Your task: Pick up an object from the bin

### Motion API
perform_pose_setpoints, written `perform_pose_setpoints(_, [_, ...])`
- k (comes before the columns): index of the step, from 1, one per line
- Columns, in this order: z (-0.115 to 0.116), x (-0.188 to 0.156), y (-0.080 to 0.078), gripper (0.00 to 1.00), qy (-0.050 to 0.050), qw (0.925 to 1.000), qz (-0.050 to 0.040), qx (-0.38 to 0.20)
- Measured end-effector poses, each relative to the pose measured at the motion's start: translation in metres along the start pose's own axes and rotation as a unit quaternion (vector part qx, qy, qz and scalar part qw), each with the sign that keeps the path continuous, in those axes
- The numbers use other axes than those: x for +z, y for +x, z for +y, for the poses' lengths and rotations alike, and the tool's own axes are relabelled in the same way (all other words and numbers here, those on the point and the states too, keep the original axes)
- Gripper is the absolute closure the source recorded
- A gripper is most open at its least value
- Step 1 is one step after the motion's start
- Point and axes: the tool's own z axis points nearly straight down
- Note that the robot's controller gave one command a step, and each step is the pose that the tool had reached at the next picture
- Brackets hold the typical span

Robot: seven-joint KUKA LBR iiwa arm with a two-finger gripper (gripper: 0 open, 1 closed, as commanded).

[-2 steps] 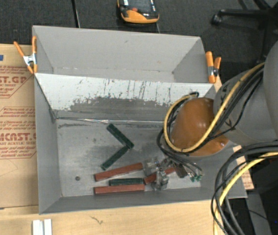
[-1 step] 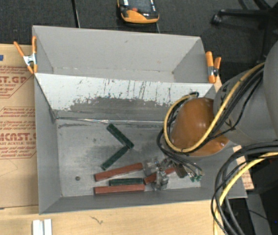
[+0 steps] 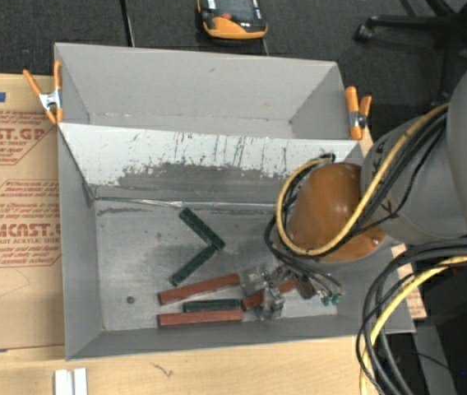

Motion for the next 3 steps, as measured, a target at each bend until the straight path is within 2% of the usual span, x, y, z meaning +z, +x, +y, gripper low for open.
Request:
perform_pose_setpoints(1, [0.000,-0.019,-0.001,1.00,0.001,1.0000,-0.0020,0.000])
perform_pose_setpoints(2, [0.000,-0.018,-0.001,1.00,0.001,1.0000,-0.0017,0.000])
perform_pose_setpoints(3, [0.001,-0.033,-0.002,1.00,0.001,1.0000,-0.0025,0.000])
